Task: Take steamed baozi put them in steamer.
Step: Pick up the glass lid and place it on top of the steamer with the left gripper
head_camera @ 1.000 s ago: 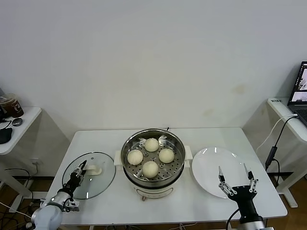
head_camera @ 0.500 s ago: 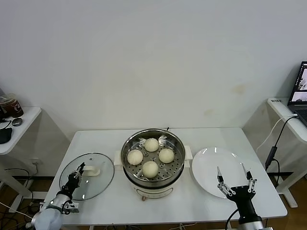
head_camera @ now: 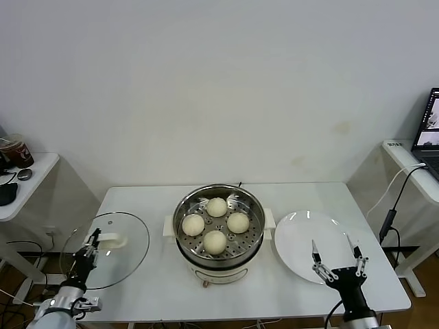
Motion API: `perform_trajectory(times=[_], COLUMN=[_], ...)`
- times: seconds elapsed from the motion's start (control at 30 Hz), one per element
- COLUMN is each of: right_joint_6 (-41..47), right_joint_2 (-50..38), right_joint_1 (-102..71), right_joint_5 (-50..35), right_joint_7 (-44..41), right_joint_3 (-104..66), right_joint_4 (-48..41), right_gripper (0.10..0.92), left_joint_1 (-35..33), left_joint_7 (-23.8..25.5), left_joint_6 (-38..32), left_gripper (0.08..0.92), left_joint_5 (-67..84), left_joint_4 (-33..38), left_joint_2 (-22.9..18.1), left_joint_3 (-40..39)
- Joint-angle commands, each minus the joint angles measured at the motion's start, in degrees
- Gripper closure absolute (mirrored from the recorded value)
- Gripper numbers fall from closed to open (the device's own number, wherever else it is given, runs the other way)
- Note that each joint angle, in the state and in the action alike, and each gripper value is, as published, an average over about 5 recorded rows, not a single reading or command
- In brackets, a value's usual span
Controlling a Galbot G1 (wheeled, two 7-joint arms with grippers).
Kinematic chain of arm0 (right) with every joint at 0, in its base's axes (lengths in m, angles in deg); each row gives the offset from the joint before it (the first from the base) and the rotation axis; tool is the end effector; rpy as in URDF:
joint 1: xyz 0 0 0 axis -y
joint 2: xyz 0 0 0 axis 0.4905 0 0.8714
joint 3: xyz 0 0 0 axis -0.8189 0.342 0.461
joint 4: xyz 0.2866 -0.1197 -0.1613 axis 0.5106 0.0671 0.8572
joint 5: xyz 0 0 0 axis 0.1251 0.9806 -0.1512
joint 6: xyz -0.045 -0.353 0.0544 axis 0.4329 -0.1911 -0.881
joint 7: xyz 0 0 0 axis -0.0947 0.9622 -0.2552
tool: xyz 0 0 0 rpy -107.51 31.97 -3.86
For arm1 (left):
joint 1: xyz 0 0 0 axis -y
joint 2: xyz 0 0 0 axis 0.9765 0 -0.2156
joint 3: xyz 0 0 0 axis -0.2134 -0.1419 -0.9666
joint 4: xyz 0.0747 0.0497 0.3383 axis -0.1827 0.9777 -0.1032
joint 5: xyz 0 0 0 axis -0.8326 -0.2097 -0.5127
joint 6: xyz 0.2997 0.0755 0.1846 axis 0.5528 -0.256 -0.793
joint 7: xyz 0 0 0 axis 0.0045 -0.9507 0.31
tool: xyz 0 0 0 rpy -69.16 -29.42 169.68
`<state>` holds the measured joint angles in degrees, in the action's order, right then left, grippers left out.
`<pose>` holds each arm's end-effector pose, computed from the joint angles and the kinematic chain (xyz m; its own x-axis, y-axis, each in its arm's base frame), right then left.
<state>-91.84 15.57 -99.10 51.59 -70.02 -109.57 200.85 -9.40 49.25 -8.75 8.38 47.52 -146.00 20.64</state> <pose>0.1340 -0.0957 -0.3131 -0.9897 -0.0613 -0.1292 -0.0393 0.9853 -0.1665 0.2274 0.2101 -0.3791 -0.9994 -0.0305 -0.0154 -0.0136 -0.0575 0.9983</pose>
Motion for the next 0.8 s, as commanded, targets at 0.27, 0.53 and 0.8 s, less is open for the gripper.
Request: perform_trajectory(times=[0.27,0.53,0.8], right_joint_6=[0.28,-0.88,-0.93], right_joint_2=[-0.39,1.93,4.34], right_joint_1=[0.90,4.00,6.76], right_joint_5=[2.84,10.61,15.47], right_joint_7=[1.16,3.28,5.09], right_joint_3=[-0.20,0.41,1.78], right_joint_4=[-3.99,-8.52,-12.02], right_gripper=[0.203,0.203,0.203], left_joint_1=[-8.15,8.37,19.93], left_joint_7=[16.27,20.25,27.72], left_joint_6=[31.46,38.03,41.87], left_gripper=[0.835,0.835,0.835], left_joint_5=[16.37,12.71,2.49], left_joint_4=[40.81,35.97,30.37], left_joint_2=[10.65,13.19,4.83], left_joint_3=[-8.71,-27.19,-39.16])
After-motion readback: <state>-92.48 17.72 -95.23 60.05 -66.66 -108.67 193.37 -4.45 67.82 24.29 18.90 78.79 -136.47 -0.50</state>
